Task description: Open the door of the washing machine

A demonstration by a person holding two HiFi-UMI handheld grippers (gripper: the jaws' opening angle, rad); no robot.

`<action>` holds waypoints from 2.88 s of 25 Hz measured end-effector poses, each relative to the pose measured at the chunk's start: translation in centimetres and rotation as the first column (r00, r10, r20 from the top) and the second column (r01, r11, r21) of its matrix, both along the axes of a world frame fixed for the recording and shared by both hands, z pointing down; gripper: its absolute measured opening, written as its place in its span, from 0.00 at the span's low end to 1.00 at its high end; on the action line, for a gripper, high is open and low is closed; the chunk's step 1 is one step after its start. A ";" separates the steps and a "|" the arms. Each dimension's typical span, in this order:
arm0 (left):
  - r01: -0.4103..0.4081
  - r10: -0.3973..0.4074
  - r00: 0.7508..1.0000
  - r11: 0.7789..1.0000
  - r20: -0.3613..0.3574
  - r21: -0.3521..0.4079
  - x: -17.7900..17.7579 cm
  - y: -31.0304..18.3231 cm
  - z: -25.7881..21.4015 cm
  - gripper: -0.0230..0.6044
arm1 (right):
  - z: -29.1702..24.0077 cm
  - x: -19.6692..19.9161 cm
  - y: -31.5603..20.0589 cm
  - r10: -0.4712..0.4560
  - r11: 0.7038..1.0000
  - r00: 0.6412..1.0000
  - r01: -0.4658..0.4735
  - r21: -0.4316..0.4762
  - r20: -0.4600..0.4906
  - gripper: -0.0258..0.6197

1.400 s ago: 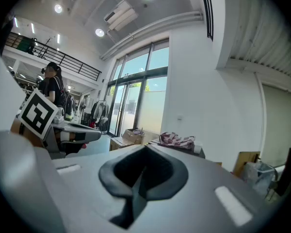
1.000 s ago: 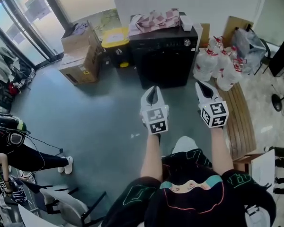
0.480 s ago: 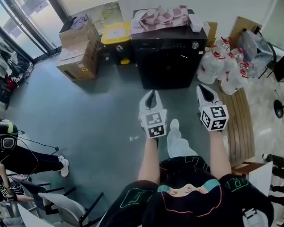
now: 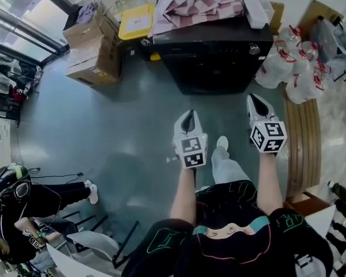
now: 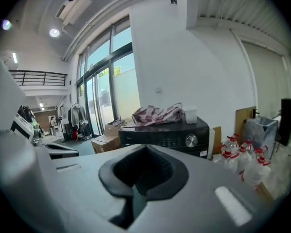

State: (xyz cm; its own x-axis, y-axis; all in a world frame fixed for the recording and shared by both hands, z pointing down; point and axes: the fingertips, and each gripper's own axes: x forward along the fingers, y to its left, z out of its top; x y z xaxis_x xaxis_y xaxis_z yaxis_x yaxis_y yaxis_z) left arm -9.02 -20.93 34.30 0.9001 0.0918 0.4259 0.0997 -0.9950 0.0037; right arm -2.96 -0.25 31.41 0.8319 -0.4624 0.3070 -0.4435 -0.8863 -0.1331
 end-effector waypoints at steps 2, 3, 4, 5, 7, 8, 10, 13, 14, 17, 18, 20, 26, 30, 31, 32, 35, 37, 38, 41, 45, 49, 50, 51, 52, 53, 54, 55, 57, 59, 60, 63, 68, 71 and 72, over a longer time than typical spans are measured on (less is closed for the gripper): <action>-0.030 0.030 0.999 0.999 0.016 0.021 3.3 0.8 0.1 0.05 | 0.6 3.6 1.7 0.037 0.999 0.999 -0.038 0.016 0.013 0.04; -0.043 0.042 0.999 0.999 0.015 0.032 4.9 1.3 -0.1 0.05 | 0.9 5.2 2.7 0.058 0.998 0.998 -0.058 0.022 0.017 0.04; -0.050 0.050 0.999 0.998 0.006 0.042 6.6 1.7 -0.4 0.05 | 1.0 6.9 3.8 0.078 0.996 0.997 -0.079 0.029 0.019 0.04; -0.053 0.053 0.999 0.997 -0.007 0.049 8.4 2.2 -0.9 0.05 | 0.9 8.6 4.8 0.097 0.995 0.995 -0.097 0.037 0.017 0.04; -0.050 0.051 0.998 0.998 -0.040 0.048 11.6 3.2 -2.1 0.05 | 0.3 11.7 6.3 0.121 0.991 0.993 -0.121 0.053 0.001 0.04; -0.048 0.050 0.997 0.998 -0.056 0.045 13.0 3.6 -2.6 0.05 | -0.2 13.1 6.6 0.123 0.991 0.992 -0.123 0.058 -0.011 0.04; -0.048 0.052 0.995 0.997 -0.081 0.054 15.5 4.0 -3.5 0.05 | -0.9 15.2 6.3 0.109 0.992 0.994 -0.106 0.067 -0.030 0.04; -0.033 0.038 0.996 0.998 -0.085 0.060 17.9 3.2 -4.0 0.05 | -1.1 17.4 4.7 0.059 0.996 0.998 -0.057 0.073 -0.032 0.04; -0.025 0.030 0.997 0.998 -0.078 0.063 18.5 2.8 -4.0 0.05 | -1.0 18.1 4.3 0.048 0.996 0.998 -0.046 0.075 -0.027 0.04; -0.013 0.018 0.998 0.996 -0.062 0.086 20.4 1.4 -3.9 0.05 | -0.8 20.5 2.7 0.029 0.996 0.999 -0.027 0.089 -0.020 0.04; -0.010 0.014 0.999 0.996 -0.050 0.090 21.1 0.8 -3.6 0.05 | -0.7 21.1 1.9 0.020 0.996 0.999 -0.018 0.088 -0.025 0.04; -0.009 0.011 1.000 0.995 -0.022 0.095 22.6 -0.1 -2.3 0.05 | -0.3 22.2 0.5 0.002 0.998 0.999 0.001 0.070 -0.040 0.04; -0.044 0.044 0.999 0.996 0.009 0.073 27.6 -1.0 0.1 0.05 | -0.6 26.9 -0.8 -0.017 1.000 0.998 0.017 0.005 -0.063 0.04; -0.070 0.069 0.997 0.997 0.038 0.025 30.3 -1.4 2.4 0.05 | -0.5 28.4 -3.3 -0.081 0.997 0.994 0.082 0.009 -0.075 0.04; -0.075 0.074 0.996 0.997 0.051 0.014 30.5 -1.6 3.2 0.05 | 0.2 28.2 -4.2 -0.111 0.994 0.992 0.111 0.002 -0.062 0.04; -0.082 0.082 0.994 0.997 0.066 0.005 30.5 -1.6 4.1 0.05 | 1.2 27.7 -4.9 -0.141 0.990 0.989 0.141 -0.015 -0.043 0.04; -0.084 0.088 0.989 0.996 0.122 -0.032 30.4 -2.0 7.3 0.05 | 4.5 26.7 -6.2 -0.197 0.974 0.980 0.199 -0.106 0.035 0.04; -0.058 0.069 0.982 0.996 0.178 -0.065 29.9 -2.8 9.9 0.05 | 6.6 26.0 -6.8 -0.218 0.961 0.972 0.230 -0.153 0.091 0.04; -0.042 0.057 0.978 0.996 0.203 -0.079 29.7 -3.4 11.0 0.05 | 7.5 25.7 -7.2 -0.231 0.955 0.966 0.248 -0.163 0.116 0.04; -0.011 0.038 0.966 0.994 0.255 -0.105 29.3 -4.6 14.0 0.05 | 10.3 25.0 -7.9 -0.255 0.935 0.946 0.294 -0.200 0.200 0.04; 0.017 0.025 0.943 0.992 0.332 -0.125 28.0 -5.7 17.6 0.05 | 13.8 24.7 -9.1 -0.240 0.903 0.924 0.326 -0.281 0.299 0.04; 0.071 -0.008 0.923 0.986 0.386 -0.149 27.2 -7.9 20.3 0.05 | 16.8 25.0 -12.0 -0.281 0.849 0.891 0.404 -0.342 0.356 0.04; 0.073 -0.009 0.920 0.986 0.393 -0.148 27.1 -8.6 20.8 0.05 | 17.5 24.8 -12.9 -0.300 0.829 0.880 0.432 -0.356 0.367 0.04; 0.073 -0.009 0.916 0.987 0.400 -0.146 27.0 -9.1 21.3 0.05 | 18.1 24.6 -13.8 -0.324 0.810 0.866 0.463 -0.362 0.381 0.05; 0.072 -0.008 0.913 0.987 0.408 -0.143 27.0 -9.6 21.9 0.05 | 18.8 24.2 -14.5 -0.350 0.791 0.848 0.495 -0.359 0.398 0.12; 0.068 -0.004 0.910 0.988 0.415 -0.139 27.0 -10.0 22.4 0.05 | 19.5 23.9 -15.1 -0.372 0.774 0.829 0.525 -0.353 0.417 0.20; 0.058 0.004 0.907 0.989 0.422 -0.134 27.0 -10.2 22.8 0.06 | 20.2 23.5 -15.4 -0.387 0.760 0.813 0.548 -0.350 0.435 0.22; 0.044 0.015 0.904 0.991 0.427 -0.128 27.0 -10.4 23.1 0.06 | 20.7 23.3 -15.6 -0.394 0.747 0.804 0.562 -0.354 0.445 0.22; 0.016 0.036 0.902 0.993 0.431 -0.116 26.8 -10.9 23.5 0.06 | 20.9 23.0 -15.8 -0.395 0.730 0.804 0.568 -0.379 0.445 0.22; -0.004 0.045 0.899 0.996 0.435 -0.094 26.5 -11.4 23.9 0.06 | 20.7 22.7 -15.9 -0.393 0.712 0.810 0.568 -0.413 0.436 0.22; -0.012 0.046 0.897 0.997 0.439 -0.081 26.4 -11.6 24.2 0.06 | 20.7 22.6 -15.8 -0.392 0.700 0.812 0.569 -0.432 0.433 0.22; -0.074 0.101 0.882 0.994 0.461 -0.077 26.5 -11.5 25.1 0.25 | 20.8 22.7 -15.5 -0.390 0.657 0.812 0.575 -0.487 0.433 0.27; -0.292 0.257 0.817 0.956 0.516 -0.013 27.8 -10.1 28.0 0.40 | 21.9 22.7 -15.0 -0.383 0.578 0.802 0.595 -0.559 0.458 0.32; -0.434 0.324 0.789 0.896 0.522 0.099 29.5 -9.6 28.4 0.41 | 22.2 22.9 -14.9 -0.390 0.503 0.793 0.609 -0.613 0.468 0.32; -0.487 0.360 0.772 0.865 0.523 0.123 29.8 -9.1 28.4 0.41 | 22.1 22.8 -14.7 -0.395 0.475 0.790 0.613 -0.631 0.470 0.32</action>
